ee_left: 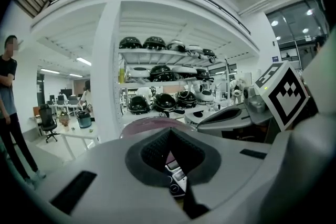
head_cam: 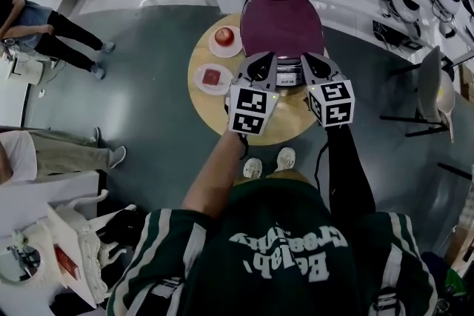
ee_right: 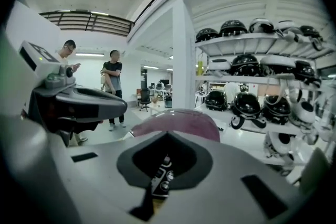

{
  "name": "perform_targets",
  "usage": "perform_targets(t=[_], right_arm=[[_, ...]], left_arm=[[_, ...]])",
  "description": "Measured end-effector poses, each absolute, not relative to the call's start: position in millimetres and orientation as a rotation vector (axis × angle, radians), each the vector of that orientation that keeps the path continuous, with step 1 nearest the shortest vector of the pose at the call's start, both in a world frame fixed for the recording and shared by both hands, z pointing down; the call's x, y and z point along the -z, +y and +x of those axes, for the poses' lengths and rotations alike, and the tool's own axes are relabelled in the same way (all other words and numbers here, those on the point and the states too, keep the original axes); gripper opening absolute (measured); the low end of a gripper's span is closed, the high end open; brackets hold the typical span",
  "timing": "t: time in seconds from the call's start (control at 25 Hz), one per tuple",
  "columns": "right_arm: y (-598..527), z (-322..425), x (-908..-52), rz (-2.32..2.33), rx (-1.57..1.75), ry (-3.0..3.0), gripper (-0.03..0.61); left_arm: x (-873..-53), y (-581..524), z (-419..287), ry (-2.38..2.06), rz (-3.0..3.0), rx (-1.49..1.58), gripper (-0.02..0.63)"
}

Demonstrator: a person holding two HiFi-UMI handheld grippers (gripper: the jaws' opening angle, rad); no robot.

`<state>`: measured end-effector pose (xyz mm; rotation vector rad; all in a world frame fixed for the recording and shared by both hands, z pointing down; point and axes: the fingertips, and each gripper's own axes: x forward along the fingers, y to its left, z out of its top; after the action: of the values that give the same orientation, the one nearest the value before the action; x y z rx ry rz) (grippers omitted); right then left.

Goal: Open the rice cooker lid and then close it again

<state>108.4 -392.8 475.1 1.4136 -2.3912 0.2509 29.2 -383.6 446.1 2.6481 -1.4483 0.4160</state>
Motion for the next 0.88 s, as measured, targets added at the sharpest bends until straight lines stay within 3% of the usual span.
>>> perform_targets(t=[0.44, 0.88], right_arm=[[-400.3, 99.9, -521.0, 1.246, -0.377, -2.350, 0.005], [-402.1, 93.7, -533.2, 1.239, -0.446, -2.346, 0.005]], left_arm=[[-518.5, -392.5, 37.6, -1.327, 2.518, -0.622, -0.005], [-535.7, -398.9, 38.7, -1.294, 2.493, -0.668, -0.005]])
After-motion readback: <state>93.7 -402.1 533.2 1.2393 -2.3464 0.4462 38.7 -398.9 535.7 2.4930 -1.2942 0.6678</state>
